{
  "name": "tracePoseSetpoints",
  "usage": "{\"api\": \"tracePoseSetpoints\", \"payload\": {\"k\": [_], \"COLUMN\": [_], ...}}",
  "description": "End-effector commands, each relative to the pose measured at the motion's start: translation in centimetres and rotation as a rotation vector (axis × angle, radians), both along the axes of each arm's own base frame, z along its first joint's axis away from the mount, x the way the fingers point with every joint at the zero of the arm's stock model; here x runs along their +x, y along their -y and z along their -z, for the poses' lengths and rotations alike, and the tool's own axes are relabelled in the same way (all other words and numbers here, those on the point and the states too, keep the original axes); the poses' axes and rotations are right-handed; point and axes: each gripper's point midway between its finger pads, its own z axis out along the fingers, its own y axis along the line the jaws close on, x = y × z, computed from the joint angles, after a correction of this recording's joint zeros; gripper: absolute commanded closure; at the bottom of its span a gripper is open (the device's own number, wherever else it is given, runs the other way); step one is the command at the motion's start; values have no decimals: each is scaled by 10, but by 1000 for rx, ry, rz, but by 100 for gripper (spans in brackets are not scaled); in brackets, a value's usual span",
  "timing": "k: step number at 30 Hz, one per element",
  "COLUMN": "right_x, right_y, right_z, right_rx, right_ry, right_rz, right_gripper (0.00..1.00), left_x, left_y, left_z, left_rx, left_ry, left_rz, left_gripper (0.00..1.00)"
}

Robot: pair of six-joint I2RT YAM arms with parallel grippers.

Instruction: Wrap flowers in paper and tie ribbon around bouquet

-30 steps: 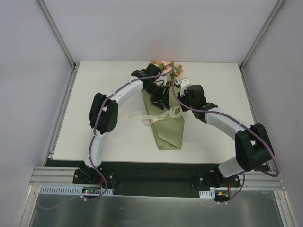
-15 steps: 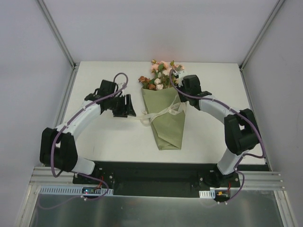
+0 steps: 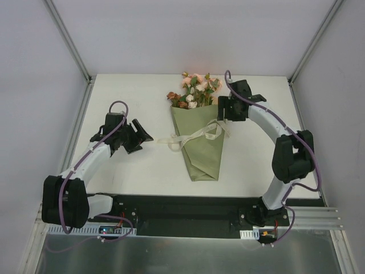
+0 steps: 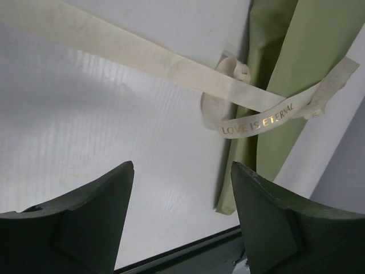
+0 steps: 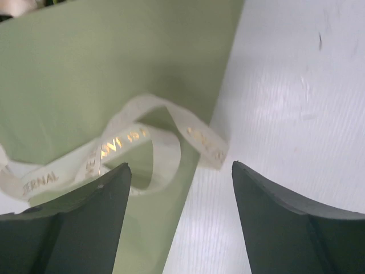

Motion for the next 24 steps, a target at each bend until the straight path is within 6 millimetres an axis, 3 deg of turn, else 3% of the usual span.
{"api": "tracePoseSetpoints", "payload": {"k": [1,5,7,8,12,14,18,24], "right_x": [-57,-78,-73,-78,-73,-64,-46,-34], "right_y": [11,-7,-12,-12,-22,-20,-16,-23], "right_z": [-28,-22,-22,-9,7,15,27,47], "right_rx": [183,442,529,550,674,677,648,611], "right_ry": [-106,-197,-177,-214,-273,-259,-223,-259], "right_rz": [180,342,390,430,563,605,628,591], "right_gripper": [23,23,23,23,30,35,37,45], "left_x": [24,36,43,48,54,57,61,60], "left_y": [31,37,40,44,52,53,51,52], "left_z": [-4,17,28,28,45,51,62,88], "left_rx": [-258,-380,-419,-427,-445,-444,-412,-385], "left_ry": [-55,-134,-200,-195,-270,-270,-272,-337], "left_rz": [-79,-232,-322,-334,-465,-502,-575,-614], "left_gripper": [33,39,38,38,39,41,40,42]}}
